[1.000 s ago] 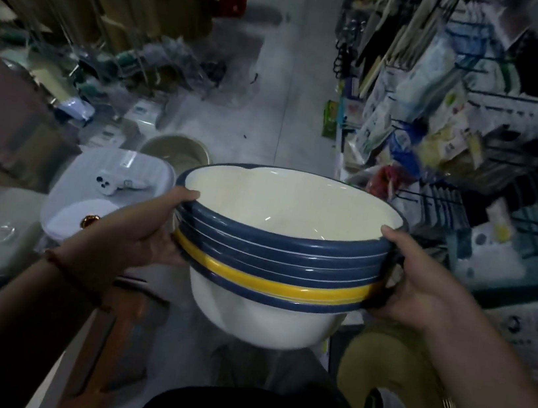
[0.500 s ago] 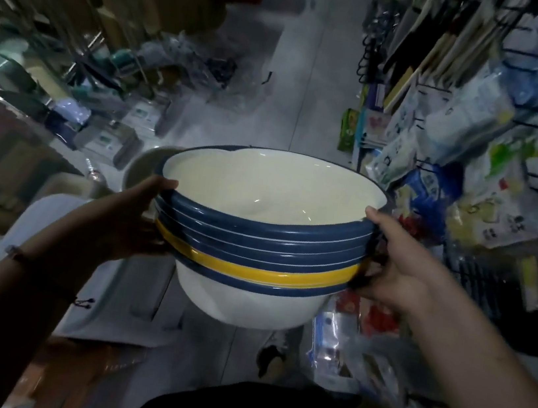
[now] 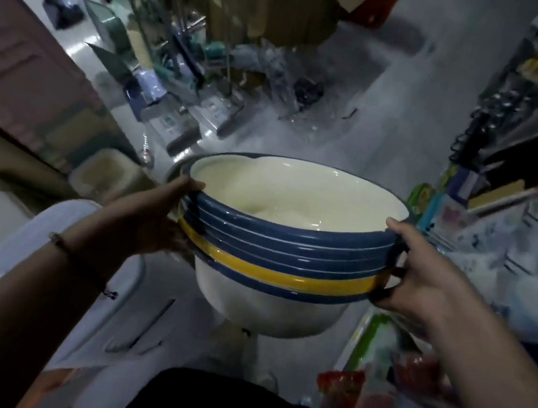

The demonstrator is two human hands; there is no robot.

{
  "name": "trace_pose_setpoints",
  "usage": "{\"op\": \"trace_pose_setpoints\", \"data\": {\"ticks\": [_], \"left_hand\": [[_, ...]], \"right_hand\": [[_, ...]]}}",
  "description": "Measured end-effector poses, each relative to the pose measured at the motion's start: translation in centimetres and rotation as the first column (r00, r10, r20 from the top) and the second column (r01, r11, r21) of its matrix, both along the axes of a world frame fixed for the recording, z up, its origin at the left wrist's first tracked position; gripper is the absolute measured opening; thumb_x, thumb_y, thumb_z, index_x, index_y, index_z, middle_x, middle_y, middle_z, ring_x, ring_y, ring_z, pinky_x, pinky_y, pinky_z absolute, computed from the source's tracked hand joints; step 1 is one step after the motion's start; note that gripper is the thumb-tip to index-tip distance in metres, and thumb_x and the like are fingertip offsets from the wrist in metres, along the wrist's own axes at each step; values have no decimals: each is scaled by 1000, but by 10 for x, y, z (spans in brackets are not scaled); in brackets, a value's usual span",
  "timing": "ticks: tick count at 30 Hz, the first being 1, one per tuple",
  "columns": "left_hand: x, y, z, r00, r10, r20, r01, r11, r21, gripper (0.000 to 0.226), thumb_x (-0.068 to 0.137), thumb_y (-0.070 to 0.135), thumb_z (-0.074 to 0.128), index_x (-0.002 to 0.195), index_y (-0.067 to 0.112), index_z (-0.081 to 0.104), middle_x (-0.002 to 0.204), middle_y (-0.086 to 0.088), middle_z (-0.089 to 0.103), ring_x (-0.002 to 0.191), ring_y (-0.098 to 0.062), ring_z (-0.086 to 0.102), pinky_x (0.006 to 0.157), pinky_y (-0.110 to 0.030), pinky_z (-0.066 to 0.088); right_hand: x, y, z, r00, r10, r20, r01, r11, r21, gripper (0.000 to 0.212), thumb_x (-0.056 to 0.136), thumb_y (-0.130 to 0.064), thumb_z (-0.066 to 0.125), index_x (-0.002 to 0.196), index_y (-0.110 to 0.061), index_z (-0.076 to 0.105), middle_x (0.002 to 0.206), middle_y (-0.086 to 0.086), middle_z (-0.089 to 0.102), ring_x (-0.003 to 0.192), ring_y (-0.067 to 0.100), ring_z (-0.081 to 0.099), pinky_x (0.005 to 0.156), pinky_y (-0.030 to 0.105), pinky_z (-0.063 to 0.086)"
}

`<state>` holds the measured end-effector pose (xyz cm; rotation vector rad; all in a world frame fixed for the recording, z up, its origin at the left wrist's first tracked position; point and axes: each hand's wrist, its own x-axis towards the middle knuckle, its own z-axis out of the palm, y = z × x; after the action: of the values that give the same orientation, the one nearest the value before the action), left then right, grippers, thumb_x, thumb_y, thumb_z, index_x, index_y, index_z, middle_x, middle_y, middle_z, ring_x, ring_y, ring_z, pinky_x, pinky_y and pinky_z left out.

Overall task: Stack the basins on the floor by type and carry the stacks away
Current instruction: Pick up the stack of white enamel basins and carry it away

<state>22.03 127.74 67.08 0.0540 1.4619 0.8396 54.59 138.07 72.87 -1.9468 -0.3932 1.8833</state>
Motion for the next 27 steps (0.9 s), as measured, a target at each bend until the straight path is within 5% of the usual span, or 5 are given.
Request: {"op": "trace_pose_setpoints", "data": {"ticks": [6,13,20,24,27], "left_hand": [[-51,84,0,1000,6,-20,-7,1000,-25,40,88,44,63,115,17,53,107,-17,63,79,-28,70,57,-35,58],[-119,133,-12,985,170,-22,-171,985,-27,69,81,49,71,135,21,40,120,-24,62,84,-34,74,76,-44,60],[-152,177,-49,891,450,-58,-453,881,-133,53,87,43,66,125,23,35,122,-24,59,106,-40,66,86,-47,56],[-163,211,-74,824,561,-81,-567,809,-154,44,92,39,61,126,19,42,118,-21,60,94,-33,66,74,-43,60],[-174,233,-104,752,652,-97,-658,737,-153,58,88,38,66,137,20,41,115,-18,57,66,-26,67,68,-45,60]], "right_hand": [[-78,104,-15,994,97,48,-95,995,-27,30,78,-40,77,93,-20,60,103,7,62,92,29,61,64,39,50],[-164,203,-13,962,264,63,-262,964,-33,22,86,-36,69,83,-21,54,93,7,52,80,25,51,63,37,45],[-257,301,-56,841,527,125,-517,850,-102,19,88,-34,63,80,-23,49,95,6,48,77,24,47,59,36,42],[-313,356,-94,773,623,117,-609,782,-135,25,90,-27,51,71,-21,36,78,2,38,65,20,38,59,29,32],[-347,390,-130,726,677,118,-664,735,-139,25,86,-26,50,70,-22,30,75,0,33,63,18,33,63,28,27]]}}
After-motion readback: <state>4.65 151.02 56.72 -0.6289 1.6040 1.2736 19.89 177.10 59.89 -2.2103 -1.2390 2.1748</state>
